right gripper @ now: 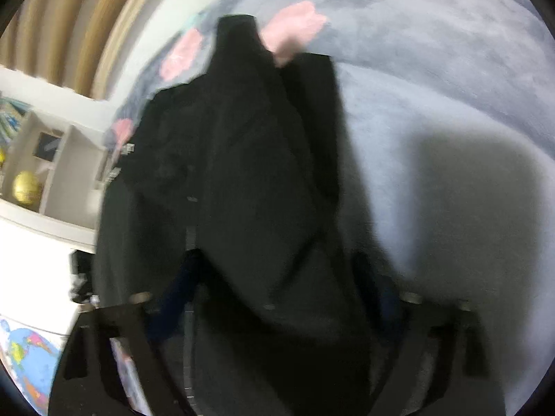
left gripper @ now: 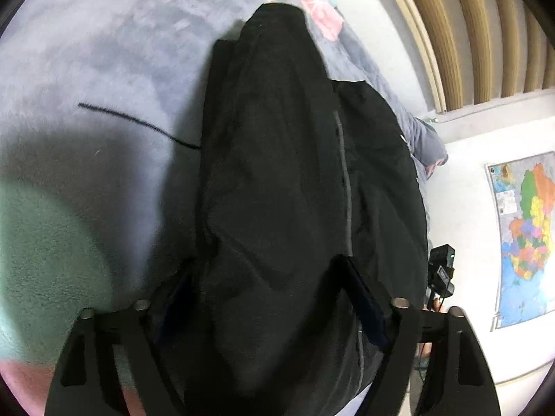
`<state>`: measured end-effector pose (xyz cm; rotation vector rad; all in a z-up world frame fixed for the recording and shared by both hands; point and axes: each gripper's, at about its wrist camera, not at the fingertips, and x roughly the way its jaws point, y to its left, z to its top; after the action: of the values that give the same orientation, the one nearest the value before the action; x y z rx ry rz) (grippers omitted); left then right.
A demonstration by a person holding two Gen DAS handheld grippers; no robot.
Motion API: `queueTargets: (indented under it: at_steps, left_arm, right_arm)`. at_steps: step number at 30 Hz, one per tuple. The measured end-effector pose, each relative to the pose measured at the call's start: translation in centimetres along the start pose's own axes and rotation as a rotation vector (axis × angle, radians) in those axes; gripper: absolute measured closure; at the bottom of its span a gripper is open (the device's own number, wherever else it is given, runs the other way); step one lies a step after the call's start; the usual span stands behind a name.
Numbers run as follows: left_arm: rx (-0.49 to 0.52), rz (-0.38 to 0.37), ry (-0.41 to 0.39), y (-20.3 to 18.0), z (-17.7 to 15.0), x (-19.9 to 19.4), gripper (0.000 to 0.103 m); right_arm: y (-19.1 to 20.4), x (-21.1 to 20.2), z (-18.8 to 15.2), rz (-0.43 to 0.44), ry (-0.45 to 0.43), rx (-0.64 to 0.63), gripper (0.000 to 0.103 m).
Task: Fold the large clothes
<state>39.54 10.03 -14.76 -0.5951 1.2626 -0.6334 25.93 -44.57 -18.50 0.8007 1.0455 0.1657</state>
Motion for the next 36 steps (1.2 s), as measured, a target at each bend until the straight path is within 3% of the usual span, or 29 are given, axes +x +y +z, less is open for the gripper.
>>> queueTargets:
  at_steps: [3, 5, 8, 10, 14, 15, 16, 17, 19, 22, 24, 27, 30, 33, 36]
  left_arm:
    - [0.037, 0.025, -0.024, -1.1, -0.3, -0.3, 0.045]
    - [0.055, 0.014, -0.032, -1.6, -0.3, -0.7, 0.049]
    - [0.01, 0.001, -0.003, -1.4, 0.4, 0.1, 0.04]
    - [-0.044, -0.041, 0.022, -0.5, 1.0, 0.9, 0.026]
    - [-0.082, -0.069, 0.013, -0.4, 1.3, 1.9, 0.026]
    - [-0.067, -0.053, -0.005, -0.7, 1.1, 1.8, 0.038]
    - [-0.045, -0.038, -0.024, -1.2, 0.9, 1.5, 0.056]
    - [-0.021, -0.035, -0.047, -1.7, 0.6, 0.9, 0.063]
    - [0.015, -0.036, -0.086, -3.2, 0.1, 0.0, 0.075]
    - [0.129, -0.015, -0.15, -6.9, -1.1, -1.7, 0.077]
    - [0.201, -0.04, -0.2, -9.6, -2.3, -3.2, 0.077]
    - [0.287, -0.086, -0.254, -13.4, -4.3, -5.7, 0.077]
    - [0.372, -0.078, -0.281, -16.6, -6.9, -8.6, 0.077]
    - [0.425, -0.073, -0.291, -17.8, -10.4, -12.1, 0.077]
    - [0.434, -0.091, -0.303, -16.4, -14.4, -16.0, 0.077]
  right_arm:
    - [0.6, -0.4, -0.4, -0.021, -0.016, -0.035, 0.031]
    - [0.5, -0.5, -0.5, -0.013, -0.015, -0.029, 0.031]
    - [-0.7, -0.1, 0.0, 0.036, 0.006, 0.024, 0.026]
    - [-1.7, 0.5, 0.4, 0.091, 0.024, 0.068, 0.023]
    - [-2.1, 0.8, 0.6, 0.118, 0.028, 0.105, 0.027]
    - [-1.6, 0.6, 0.4, 0.1, 0.02, 0.086, 0.031]
    - [-0.7, 0.1, 0.2, 0.085, 0.005, 0.053, 0.041]
    - [-0.3, -0.4, 0.0, 0.078, -0.008, 0.034, 0.054]
    - [1.1, -1.9, -0.4, 0.075, -0.05, -0.001, 0.066]
    - [4.3, -4.6, -1.9, 0.045, -0.113, -0.12, 0.07]
    - [6.8, -5.8, -3.4, 0.037, -0.141, -0.177, 0.071]
    - [10.2, -7.3, -5.7, 0.01, -0.159, -0.254, 0.072]
    - [13.6, -9.4, -8.8, -0.013, -0.162, -0.326, 0.072]
    - [15.8, -12.1, -12.2, -0.02, -0.168, -0.366, 0.072]
    - [17.1, -15.0, -15.9, -0.018, -0.166, -0.383, 0.072]
